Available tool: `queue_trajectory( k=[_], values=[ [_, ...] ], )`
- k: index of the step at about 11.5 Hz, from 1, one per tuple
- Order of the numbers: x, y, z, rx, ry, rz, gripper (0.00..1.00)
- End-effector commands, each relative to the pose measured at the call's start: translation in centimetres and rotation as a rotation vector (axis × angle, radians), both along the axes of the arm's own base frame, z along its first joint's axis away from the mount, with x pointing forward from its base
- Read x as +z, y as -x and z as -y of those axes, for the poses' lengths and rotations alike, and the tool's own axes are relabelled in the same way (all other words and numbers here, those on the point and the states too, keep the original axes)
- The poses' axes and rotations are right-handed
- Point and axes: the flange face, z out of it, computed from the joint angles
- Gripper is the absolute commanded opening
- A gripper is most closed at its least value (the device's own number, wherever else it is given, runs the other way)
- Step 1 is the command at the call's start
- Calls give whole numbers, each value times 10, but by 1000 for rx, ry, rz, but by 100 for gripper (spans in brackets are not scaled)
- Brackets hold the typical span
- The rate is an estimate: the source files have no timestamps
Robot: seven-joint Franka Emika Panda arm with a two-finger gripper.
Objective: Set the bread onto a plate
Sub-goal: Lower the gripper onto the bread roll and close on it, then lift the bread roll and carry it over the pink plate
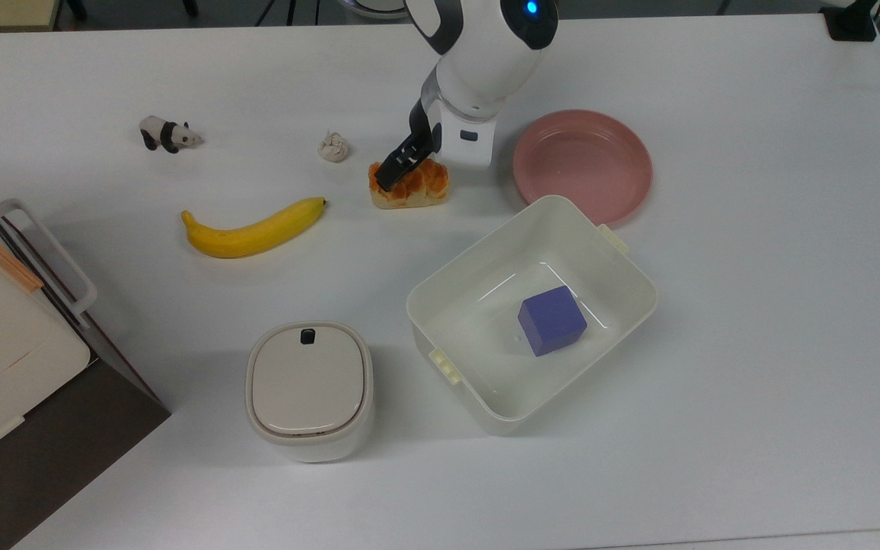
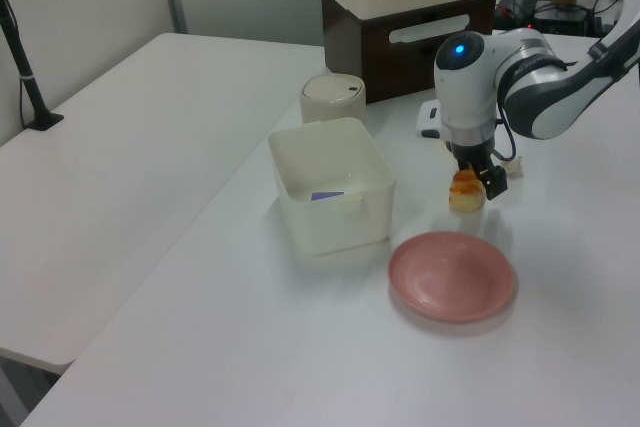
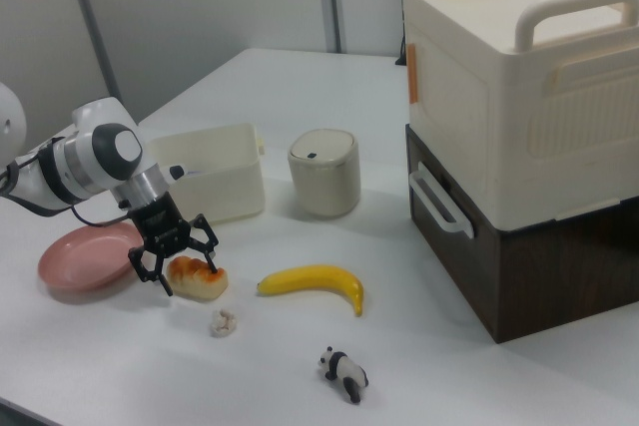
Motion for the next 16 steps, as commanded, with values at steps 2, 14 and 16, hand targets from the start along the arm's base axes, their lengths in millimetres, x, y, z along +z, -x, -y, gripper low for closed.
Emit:
queue_trajectory(
  k=[2, 14, 16],
  values=[
    [6, -14, -1, 63, -1, 20, 46],
    [158, -2, -82, -286, -159, 174, 15],
    [169, 9, -99, -328, -188, 187, 15]
  ],
)
